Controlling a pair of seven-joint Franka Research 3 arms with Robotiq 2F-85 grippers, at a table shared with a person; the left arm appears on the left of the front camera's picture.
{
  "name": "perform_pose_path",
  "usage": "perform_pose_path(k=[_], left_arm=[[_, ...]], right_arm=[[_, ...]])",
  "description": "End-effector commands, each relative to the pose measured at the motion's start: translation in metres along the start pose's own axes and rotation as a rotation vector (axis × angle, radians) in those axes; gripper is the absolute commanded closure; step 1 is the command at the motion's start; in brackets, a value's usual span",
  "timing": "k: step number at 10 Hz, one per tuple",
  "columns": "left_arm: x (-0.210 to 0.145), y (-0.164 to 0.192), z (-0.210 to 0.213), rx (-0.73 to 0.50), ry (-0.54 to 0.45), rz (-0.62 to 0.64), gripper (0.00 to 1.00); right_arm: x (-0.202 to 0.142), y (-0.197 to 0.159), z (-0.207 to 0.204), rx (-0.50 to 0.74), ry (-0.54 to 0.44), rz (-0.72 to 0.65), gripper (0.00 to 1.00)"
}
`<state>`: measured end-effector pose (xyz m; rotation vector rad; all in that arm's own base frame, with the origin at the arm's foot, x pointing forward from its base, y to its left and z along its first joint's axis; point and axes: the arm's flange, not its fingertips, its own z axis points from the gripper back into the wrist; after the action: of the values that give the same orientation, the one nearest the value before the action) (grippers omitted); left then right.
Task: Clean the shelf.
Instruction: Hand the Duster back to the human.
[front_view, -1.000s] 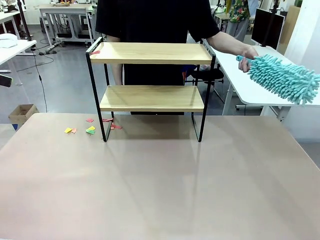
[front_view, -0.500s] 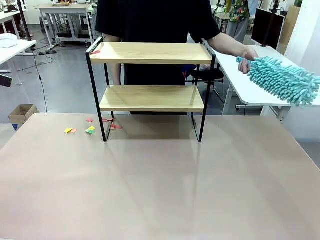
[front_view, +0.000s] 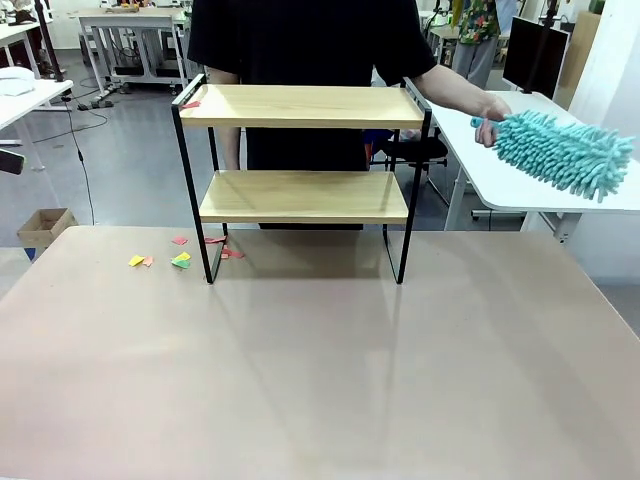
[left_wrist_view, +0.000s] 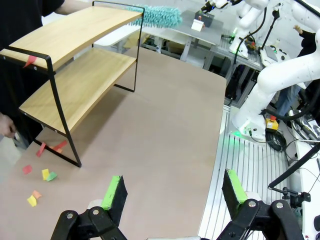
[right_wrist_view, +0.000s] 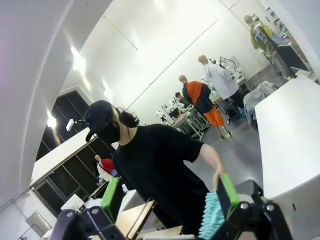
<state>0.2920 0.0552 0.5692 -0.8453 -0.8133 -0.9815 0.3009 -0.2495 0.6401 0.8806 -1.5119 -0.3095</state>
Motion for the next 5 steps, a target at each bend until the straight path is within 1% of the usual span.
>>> perform_pose_path(k=[1, 5], left_arm=[[0.0021, 0.001, -0.0007, -0.008, -0.025, -0.018, 0.0], [0.0021, 0.001, -0.0007, -0.008, -0.025, -0.018, 0.0]], right_arm=[[-0.0008, 0.0018, -0.0012, -0.005, -0.012, -0.007, 0.0], [-0.0008, 0.0018, -0.0012, -0.005, -0.012, -0.007, 0.0]])
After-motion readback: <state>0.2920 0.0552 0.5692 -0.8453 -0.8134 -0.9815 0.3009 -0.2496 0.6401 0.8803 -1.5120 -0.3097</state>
